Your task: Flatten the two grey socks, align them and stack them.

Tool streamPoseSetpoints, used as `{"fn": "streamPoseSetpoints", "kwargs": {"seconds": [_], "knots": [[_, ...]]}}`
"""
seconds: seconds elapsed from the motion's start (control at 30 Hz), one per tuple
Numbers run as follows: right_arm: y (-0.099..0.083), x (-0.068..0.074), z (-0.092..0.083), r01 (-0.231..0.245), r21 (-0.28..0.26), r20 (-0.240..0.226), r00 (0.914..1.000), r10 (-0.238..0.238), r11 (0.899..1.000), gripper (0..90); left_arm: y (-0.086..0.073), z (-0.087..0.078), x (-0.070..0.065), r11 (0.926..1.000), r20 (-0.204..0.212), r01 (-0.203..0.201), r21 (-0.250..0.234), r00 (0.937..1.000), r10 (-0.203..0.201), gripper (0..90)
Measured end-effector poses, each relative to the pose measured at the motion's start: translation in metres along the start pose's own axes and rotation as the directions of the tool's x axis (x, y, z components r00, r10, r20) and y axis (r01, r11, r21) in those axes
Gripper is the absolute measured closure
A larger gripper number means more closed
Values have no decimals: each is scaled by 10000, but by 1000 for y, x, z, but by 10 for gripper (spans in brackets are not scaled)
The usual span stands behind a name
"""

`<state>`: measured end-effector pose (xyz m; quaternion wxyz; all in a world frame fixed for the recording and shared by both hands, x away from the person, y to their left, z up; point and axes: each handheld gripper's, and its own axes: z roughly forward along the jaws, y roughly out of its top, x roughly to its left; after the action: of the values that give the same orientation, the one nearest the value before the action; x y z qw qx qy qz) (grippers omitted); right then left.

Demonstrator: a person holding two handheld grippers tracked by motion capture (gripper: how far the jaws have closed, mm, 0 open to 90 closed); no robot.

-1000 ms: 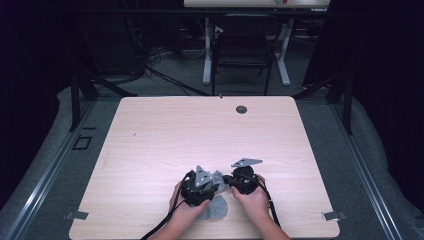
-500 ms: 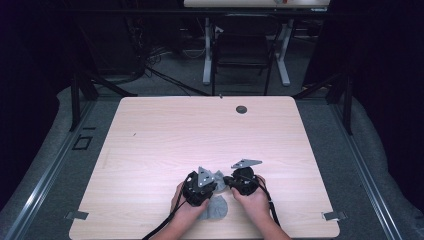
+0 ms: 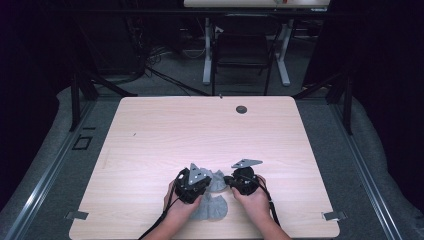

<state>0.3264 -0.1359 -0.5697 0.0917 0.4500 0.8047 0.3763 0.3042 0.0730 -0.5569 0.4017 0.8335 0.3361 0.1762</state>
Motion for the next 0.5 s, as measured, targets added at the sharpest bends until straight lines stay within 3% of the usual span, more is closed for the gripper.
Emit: {"fn": "streamPoseSetpoints", "kwargs": {"seconds": [0.23, 0.5], "knots": [[0, -2, -2, -80, 35, 98, 9999, 79, 10000, 895, -2, -17, 18, 9990, -350, 340, -275, 9988, -350, 881], [0, -3, -4, -67, 40, 146, 9999, 66, 10000, 895, -18, -28, 35, 9969, -524, 791, -62, 9955, -793, 879]]}}
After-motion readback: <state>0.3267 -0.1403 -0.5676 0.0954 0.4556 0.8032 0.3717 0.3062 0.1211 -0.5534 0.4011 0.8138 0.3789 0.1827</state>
